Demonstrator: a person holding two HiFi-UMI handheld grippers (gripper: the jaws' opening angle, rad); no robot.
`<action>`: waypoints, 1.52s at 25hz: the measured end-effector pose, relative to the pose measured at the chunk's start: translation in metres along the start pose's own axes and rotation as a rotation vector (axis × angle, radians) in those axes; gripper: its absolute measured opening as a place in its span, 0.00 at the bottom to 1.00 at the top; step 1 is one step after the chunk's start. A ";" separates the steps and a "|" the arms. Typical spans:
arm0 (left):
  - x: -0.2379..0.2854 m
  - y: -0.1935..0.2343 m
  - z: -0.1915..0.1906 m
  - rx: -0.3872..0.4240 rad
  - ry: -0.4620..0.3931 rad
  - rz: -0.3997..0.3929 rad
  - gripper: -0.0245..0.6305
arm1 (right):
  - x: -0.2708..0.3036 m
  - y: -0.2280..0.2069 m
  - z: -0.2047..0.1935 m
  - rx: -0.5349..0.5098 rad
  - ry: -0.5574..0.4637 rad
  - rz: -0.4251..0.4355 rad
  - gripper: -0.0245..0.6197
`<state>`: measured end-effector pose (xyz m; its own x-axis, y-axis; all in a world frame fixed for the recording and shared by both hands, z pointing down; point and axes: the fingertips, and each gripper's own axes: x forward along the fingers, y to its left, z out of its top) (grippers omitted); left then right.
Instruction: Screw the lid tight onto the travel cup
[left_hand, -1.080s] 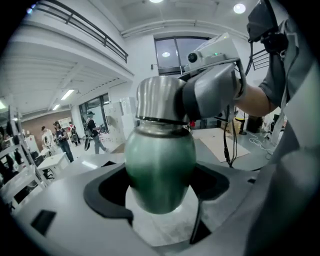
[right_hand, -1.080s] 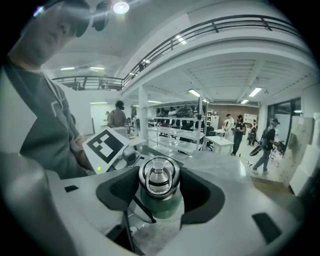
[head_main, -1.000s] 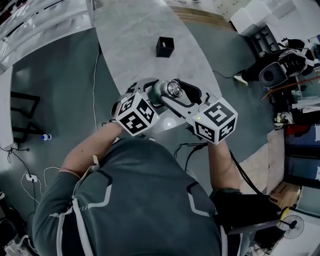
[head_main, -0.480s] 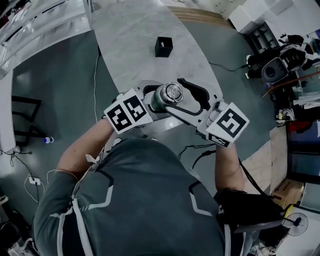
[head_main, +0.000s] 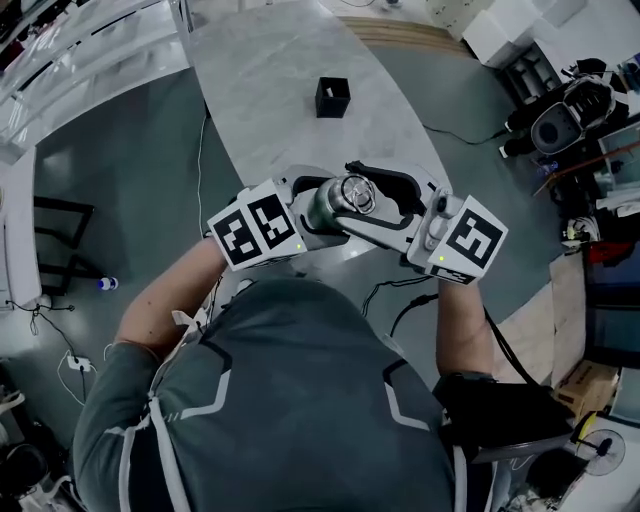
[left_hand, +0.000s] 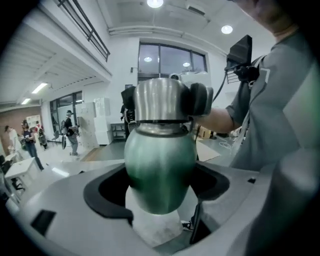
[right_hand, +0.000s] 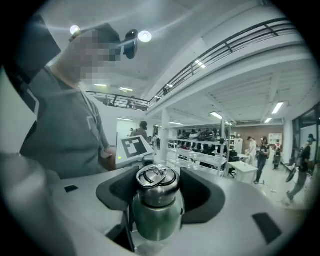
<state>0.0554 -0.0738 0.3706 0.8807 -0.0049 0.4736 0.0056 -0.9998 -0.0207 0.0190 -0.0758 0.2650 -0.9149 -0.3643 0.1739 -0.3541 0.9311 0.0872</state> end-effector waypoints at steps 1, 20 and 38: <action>0.001 0.008 -0.004 -0.006 0.015 0.047 0.61 | 0.002 -0.006 -0.005 0.006 0.019 -0.054 0.46; -0.015 -0.016 0.010 0.031 -0.074 -0.119 0.61 | 0.001 0.019 0.007 -0.044 -0.046 0.119 0.50; -0.006 0.034 -0.018 -0.073 0.117 0.246 0.61 | 0.007 -0.023 -0.019 0.077 0.004 -0.326 0.44</action>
<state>0.0417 -0.1079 0.3827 0.7907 -0.2456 0.5609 -0.2395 -0.9671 -0.0858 0.0242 -0.0998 0.2826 -0.7500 -0.6434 0.1533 -0.6422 0.7639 0.0644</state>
